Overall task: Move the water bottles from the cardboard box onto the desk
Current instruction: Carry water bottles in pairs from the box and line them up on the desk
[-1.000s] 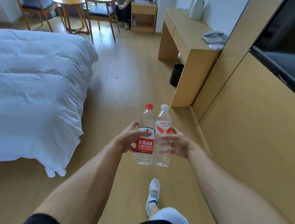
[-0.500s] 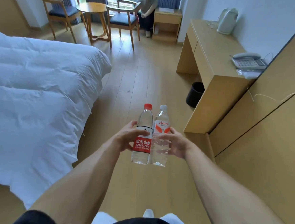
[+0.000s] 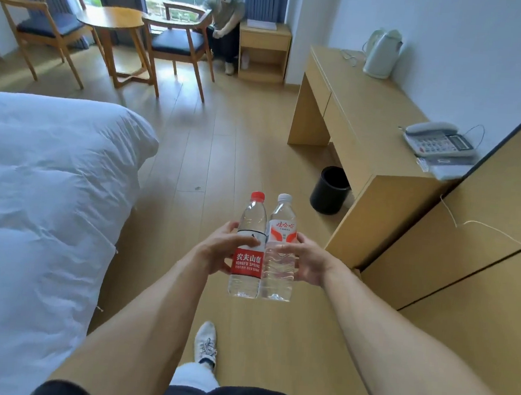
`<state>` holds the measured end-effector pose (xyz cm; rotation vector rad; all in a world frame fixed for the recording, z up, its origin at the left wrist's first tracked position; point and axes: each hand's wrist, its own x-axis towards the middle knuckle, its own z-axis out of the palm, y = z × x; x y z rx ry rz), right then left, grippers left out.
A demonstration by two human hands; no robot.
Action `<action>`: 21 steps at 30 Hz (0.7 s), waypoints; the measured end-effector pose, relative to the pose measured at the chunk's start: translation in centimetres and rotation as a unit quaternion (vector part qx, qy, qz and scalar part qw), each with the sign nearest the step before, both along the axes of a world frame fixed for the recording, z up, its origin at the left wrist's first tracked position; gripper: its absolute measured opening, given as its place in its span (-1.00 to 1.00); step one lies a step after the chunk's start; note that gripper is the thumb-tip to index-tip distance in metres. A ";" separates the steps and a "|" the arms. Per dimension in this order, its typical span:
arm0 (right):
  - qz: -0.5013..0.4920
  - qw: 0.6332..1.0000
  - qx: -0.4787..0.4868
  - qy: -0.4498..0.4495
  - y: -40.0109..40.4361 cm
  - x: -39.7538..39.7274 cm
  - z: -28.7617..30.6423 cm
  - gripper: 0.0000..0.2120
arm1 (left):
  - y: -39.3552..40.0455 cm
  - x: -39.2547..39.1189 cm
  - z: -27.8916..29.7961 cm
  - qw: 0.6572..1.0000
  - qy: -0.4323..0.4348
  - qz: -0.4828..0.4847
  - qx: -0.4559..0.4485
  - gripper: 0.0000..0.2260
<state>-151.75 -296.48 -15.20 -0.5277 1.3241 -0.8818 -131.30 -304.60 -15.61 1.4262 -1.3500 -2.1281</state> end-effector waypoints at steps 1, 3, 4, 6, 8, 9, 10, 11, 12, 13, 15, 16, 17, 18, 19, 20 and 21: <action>-0.010 1.000 0.001 0.004 -2.3 -0.2 0.2 -0.30 | -2.5 -0.4 0.1 1.000 0.000 -0.006 0.001 -0.37; -0.022 1.000 0.006 0.007 -6.4 -0.6 0.7 -0.30 | -7.1 -1.1 0.6 1.000 -0.008 -0.019 0.003 -0.37; -0.027 1.000 0.005 0.005 -8.7 -0.9 1.0 -0.32 | -9.7 -1.5 0.9 1.000 -0.010 -0.024 0.004 -0.38; -0.049 0.999 -0.003 0.001 -13.2 -1.5 1.6 -0.39 | -14.8 -2.3 1.6 0.999 -0.011 -0.032 0.001 -0.39; -0.058 0.998 -0.013 0.004 -17.2 -2.0 2.5 -0.44 | -19.4 -3.2 2.7 0.999 -0.012 -0.046 -0.011 -0.42; -0.059 0.998 -0.013 0.006 -19.0 -2.3 3.0 -0.45 | -21.5 -3.7 3.1 0.998 -0.015 -0.056 -0.016 -0.44; -0.063 0.998 -0.011 0.006 -20.5 -2.7 3.2 -0.46 | -23.3 -4.2 3.3 0.998 -0.017 -0.064 -0.018 -0.46; -0.072 0.997 -0.012 0.006 -22.1 -3.1 3.3 -0.47 | -25.1 -4.8 3.4 0.997 -0.016 -0.067 -0.018 -0.47; -0.080 0.997 -0.013 0.004 -23.8 -3.7 3.4 -0.46 | -26.8 -5.4 3.4 0.997 -0.014 -0.069 -0.017 -0.47; -0.086 0.996 -0.015 0.005 -25.4 -4.3 3.4 -0.46 | -28.6 -6.0 3.4 0.997 -0.013 -0.071 -0.017 -0.47; -0.086 0.996 -0.018 0.009 -28.4 -5.6 3.2 -0.46 | -31.7 -7.3 3.4 0.997 -0.013 -0.077 -0.020 -0.47; -0.086 0.996 -0.018 0.009 -30.1 -6.3 2.9 -0.46 | -33.4 -8.1 3.3 0.997 -0.013 -0.078 -0.019 -0.48; -0.089 0.996 -0.018 0.008 -31.7 -7.1 2.5 -0.45 | -35.0 -8.9 3.1 0.997 -0.013 -0.080 -0.018 -0.48; -0.094 0.995 -0.018 0.006 -33.5 -7.9 2.1 -0.44 | -36.7 -9.7 2.8 0.996 -0.016 -0.080 -0.019 -0.47; -0.095 0.995 -0.020 0.002 -35.2 -8.8 1.6 -0.44 | -38.6 -10.5 2.5 0.996 -0.019 -0.081 -0.021 -0.47; -0.093 0.995 -0.022 -0.002 -36.8 -9.5 1.3 -0.44 | -40.1 -11.2 2.4 0.996 -0.024 -0.083 -0.024 -0.47; -0.092 0.995 -0.024 -0.007 -38.7 -10.5 0.9 -0.44 | -42.0 -12.1 2.3 0.996 -0.028 -0.083 -0.026 -0.48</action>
